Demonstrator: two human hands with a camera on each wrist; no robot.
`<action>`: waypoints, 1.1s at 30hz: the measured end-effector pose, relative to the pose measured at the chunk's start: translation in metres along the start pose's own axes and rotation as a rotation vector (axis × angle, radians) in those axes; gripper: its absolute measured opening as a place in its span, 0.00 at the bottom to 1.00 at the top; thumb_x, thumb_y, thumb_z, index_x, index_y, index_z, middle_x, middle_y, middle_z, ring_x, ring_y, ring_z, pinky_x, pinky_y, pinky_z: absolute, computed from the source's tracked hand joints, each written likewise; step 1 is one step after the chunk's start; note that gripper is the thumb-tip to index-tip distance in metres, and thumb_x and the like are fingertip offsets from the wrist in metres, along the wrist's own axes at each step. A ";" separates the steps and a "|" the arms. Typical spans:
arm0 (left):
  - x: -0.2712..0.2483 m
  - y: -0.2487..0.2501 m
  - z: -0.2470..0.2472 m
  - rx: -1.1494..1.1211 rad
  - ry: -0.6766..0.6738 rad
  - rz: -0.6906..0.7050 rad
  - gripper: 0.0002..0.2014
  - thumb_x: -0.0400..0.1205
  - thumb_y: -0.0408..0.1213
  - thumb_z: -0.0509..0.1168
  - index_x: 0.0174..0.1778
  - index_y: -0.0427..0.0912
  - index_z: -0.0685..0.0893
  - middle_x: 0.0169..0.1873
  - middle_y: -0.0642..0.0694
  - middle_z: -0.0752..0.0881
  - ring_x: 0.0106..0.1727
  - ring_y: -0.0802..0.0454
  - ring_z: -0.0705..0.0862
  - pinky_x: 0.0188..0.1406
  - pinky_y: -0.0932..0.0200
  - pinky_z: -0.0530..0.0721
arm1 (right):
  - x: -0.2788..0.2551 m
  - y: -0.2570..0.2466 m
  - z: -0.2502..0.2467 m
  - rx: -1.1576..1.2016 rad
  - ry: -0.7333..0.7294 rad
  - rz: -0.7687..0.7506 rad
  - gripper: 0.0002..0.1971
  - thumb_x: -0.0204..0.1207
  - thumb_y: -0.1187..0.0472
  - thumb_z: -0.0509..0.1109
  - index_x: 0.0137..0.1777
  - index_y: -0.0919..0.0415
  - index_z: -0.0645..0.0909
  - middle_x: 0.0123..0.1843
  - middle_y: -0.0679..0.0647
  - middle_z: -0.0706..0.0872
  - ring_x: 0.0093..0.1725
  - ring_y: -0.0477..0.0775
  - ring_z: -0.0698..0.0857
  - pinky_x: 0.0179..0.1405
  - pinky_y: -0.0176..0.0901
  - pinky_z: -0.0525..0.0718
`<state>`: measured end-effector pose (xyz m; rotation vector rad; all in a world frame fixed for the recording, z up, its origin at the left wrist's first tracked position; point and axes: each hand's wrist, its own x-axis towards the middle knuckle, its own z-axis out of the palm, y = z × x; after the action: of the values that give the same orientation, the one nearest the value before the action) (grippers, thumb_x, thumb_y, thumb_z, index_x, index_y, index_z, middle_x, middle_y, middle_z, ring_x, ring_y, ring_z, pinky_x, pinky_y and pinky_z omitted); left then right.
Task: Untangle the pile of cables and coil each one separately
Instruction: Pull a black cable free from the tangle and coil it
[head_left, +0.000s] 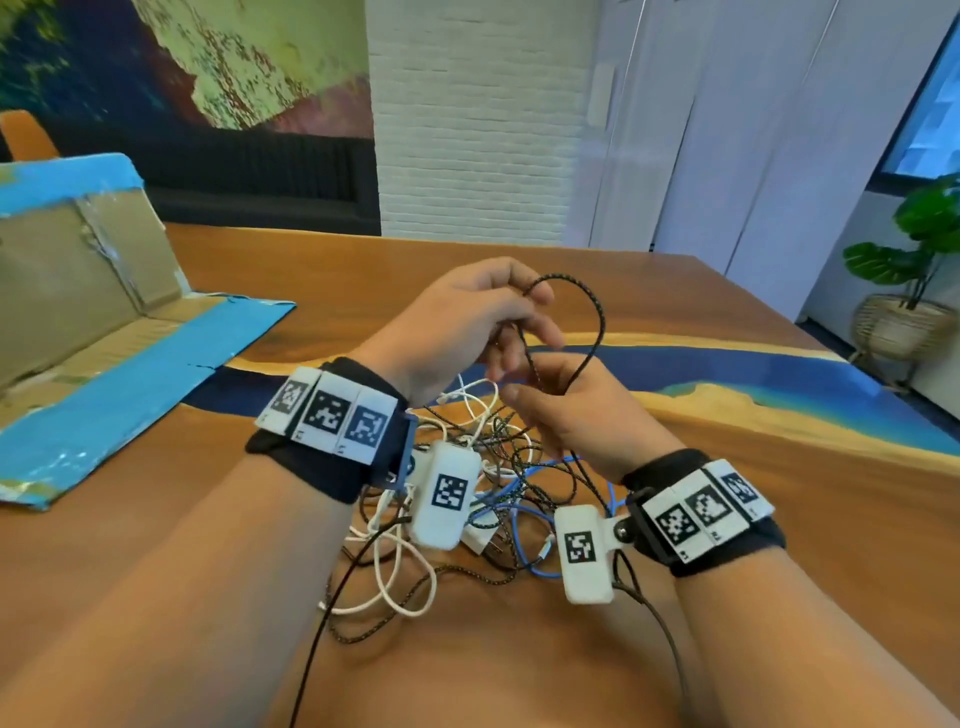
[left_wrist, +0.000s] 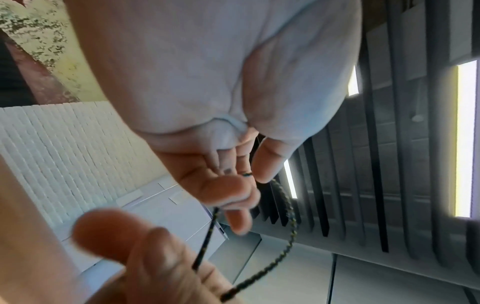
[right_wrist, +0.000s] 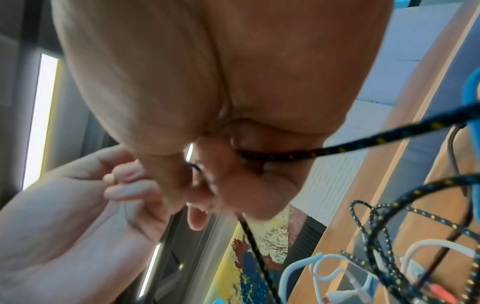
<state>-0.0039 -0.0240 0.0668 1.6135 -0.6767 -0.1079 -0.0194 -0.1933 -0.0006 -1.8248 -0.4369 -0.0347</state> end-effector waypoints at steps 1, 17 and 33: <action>0.000 0.001 -0.001 0.032 0.025 0.019 0.07 0.88 0.28 0.60 0.59 0.37 0.80 0.48 0.38 0.91 0.29 0.46 0.78 0.26 0.57 0.76 | -0.001 -0.002 0.003 0.023 0.005 0.005 0.09 0.86 0.58 0.70 0.51 0.61 0.89 0.29 0.62 0.75 0.22 0.57 0.72 0.27 0.50 0.78; -0.049 -0.039 -0.064 0.549 0.325 -0.232 0.16 0.89 0.47 0.62 0.41 0.43 0.89 0.30 0.40 0.88 0.33 0.47 0.82 0.39 0.51 0.78 | -0.022 -0.030 -0.124 0.385 0.695 -0.032 0.11 0.90 0.62 0.60 0.52 0.61 0.83 0.38 0.54 0.87 0.37 0.55 0.90 0.54 0.58 0.86; -0.053 -0.006 -0.005 0.248 -0.098 -0.180 0.13 0.90 0.26 0.56 0.59 0.32 0.87 0.41 0.38 0.91 0.42 0.45 0.87 0.53 0.50 0.87 | -0.049 -0.037 -0.040 -0.558 0.236 -0.029 0.29 0.83 0.51 0.72 0.83 0.45 0.71 0.79 0.43 0.77 0.77 0.42 0.74 0.80 0.48 0.70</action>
<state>-0.0432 0.0058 0.0453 1.9170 -0.6378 -0.2435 -0.0684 -0.2359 0.0339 -2.3259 -0.3013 -0.4241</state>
